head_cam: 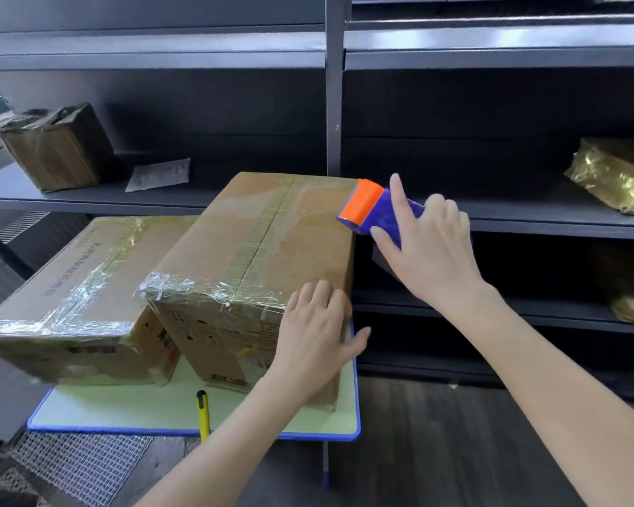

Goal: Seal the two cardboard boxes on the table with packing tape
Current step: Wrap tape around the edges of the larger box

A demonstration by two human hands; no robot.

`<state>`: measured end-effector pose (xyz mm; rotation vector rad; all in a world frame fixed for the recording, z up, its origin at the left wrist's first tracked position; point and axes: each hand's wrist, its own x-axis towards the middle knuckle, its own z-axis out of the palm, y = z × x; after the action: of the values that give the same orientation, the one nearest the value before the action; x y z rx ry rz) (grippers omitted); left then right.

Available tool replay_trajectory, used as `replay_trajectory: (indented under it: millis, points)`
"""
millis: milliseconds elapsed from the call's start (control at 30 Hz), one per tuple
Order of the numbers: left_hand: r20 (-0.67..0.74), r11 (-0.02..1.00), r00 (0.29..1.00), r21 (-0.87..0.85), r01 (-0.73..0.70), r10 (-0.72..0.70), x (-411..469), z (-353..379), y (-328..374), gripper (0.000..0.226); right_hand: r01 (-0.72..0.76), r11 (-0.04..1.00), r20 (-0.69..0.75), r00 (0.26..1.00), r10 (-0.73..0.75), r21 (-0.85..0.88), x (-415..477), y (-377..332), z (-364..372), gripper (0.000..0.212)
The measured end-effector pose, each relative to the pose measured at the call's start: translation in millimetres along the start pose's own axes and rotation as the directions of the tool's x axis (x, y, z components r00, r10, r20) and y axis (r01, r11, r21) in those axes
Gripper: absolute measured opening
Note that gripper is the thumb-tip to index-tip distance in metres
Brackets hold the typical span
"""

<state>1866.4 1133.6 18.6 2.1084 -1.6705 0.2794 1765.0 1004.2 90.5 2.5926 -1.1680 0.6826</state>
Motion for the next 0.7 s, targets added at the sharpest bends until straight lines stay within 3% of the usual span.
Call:
replay_trajectory:
  millis: [100, 167, 300, 500, 700]
  points:
    - [-0.009, 0.949, 1.0, -0.315, 0.012, -0.016, -12, -23, -32, 0.022, 0.102, 0.994, 0.01, 0.995, -0.103, 0.027, 15, -37, 7, 0.074]
    - [-0.082, 0.955, 0.993, -0.292, 0.052, -0.079, -19, -34, -62, 0.014, 0.16, 0.985, 0.032, 0.986, -0.162, 0.068, 24, -65, 16, 0.074]
    - [-0.136, 0.977, 0.979, -0.174, 0.127, -0.152, -28, -50, -119, 0.026, 0.253, 0.962, 0.068, 0.963, -0.26, 0.1, 34, -110, 36, 0.073]
    - [-0.084, 0.984, 0.996, -0.179, 0.009, -0.024, -27, -48, -150, 0.029, 0.212, 0.969, 0.111, 0.968, -0.226, 0.126, 34, -136, 55, 0.067]
    - [-0.221, 0.988, 0.969, -0.082, -0.13, 0.11, -24, -34, -153, 0.025, 0.236, 0.961, 0.062, 0.967, -0.247, 0.147, 21, -130, 56, 0.062]
